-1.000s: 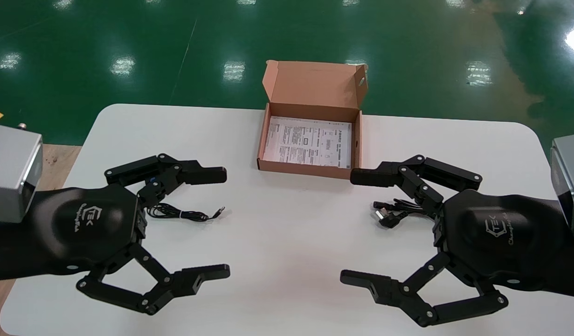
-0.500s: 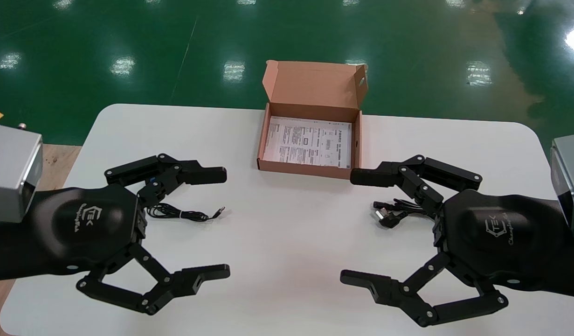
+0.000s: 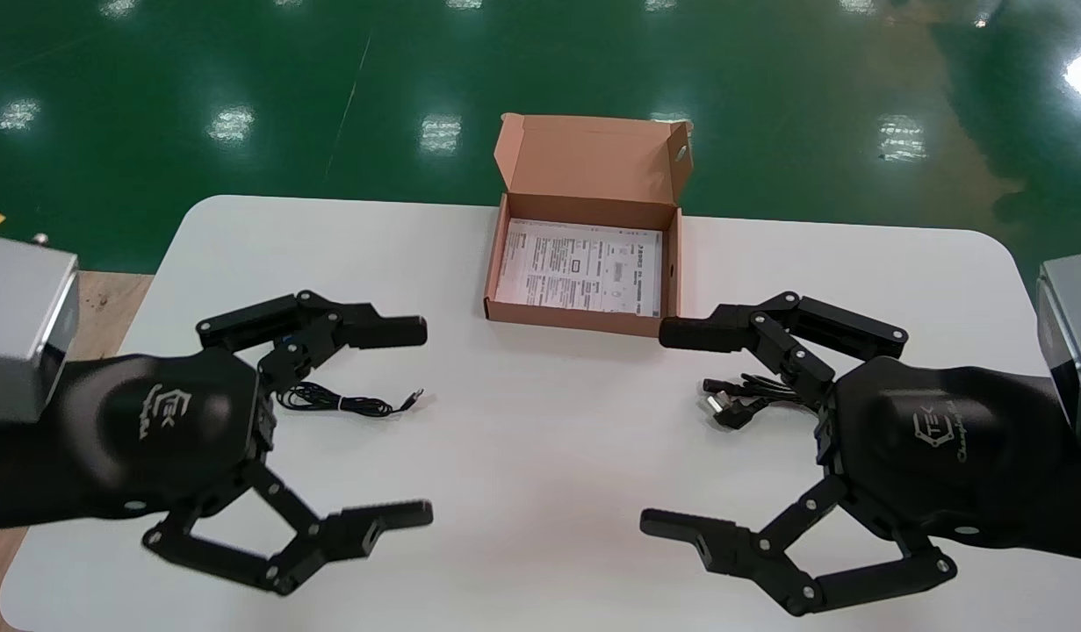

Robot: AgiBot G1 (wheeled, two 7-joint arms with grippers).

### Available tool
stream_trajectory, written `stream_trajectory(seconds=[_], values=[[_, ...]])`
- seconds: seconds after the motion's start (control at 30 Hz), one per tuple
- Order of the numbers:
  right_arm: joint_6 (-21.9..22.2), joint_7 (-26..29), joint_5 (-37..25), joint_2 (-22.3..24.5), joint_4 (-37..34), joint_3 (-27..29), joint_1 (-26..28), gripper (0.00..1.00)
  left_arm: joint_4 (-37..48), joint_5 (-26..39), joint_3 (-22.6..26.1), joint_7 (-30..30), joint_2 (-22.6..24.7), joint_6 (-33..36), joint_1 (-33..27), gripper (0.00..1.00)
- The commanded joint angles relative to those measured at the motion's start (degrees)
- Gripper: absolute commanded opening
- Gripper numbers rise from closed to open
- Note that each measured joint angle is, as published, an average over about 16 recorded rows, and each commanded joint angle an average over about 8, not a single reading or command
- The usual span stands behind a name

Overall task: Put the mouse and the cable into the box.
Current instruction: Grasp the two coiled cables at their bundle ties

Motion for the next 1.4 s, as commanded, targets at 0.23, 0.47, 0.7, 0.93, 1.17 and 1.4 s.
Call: stream_trajectory(seconds=[0.23, 0.47, 0.7, 0.93, 1.17, 1.4], values=[[-2.01, -14.26, -13.28, 2.13, -4.38, -0.99, 7.60, 1.00, 0.48, 14.37, 11.98, -0.36, 1.49, 2.79, -14.28, 1.00], [-3.21, -33.12, -29.09, 0.32, -14.36, -6.54, 14.02, 1.00, 11.62, 23.14, 22.74, 5.96, 9.12, 2.48, -22.53, 1.00], [-1.35, -46.32, -38.02, -4.65, -28.46, -11.10, 18.77, 1.00, 30.74, 30.20, 28.11, 16.71, 16.83, -0.88, -27.10, 1.00], [2.45, -54.83, -43.77, -11.04, -42.61, -13.81, 24.36, 1.00, 47.44, 36.57, 30.12, 26.43, 22.20, -7.68, -30.60, 1.00], [5.93, -60.42, -46.73, -15.84, -53.66, -15.29, 28.48, 1.00, 58.80, 38.62, 30.78, 33.91, 25.16, -11.10, -32.58, 1.00], [8.52, -63.86, -48.18, -18.68, -61.49, -16.07, 30.68, 1.00, 65.70, 38.61, 30.71, 39.34, 26.76, -11.89, -33.02, 1.00]])
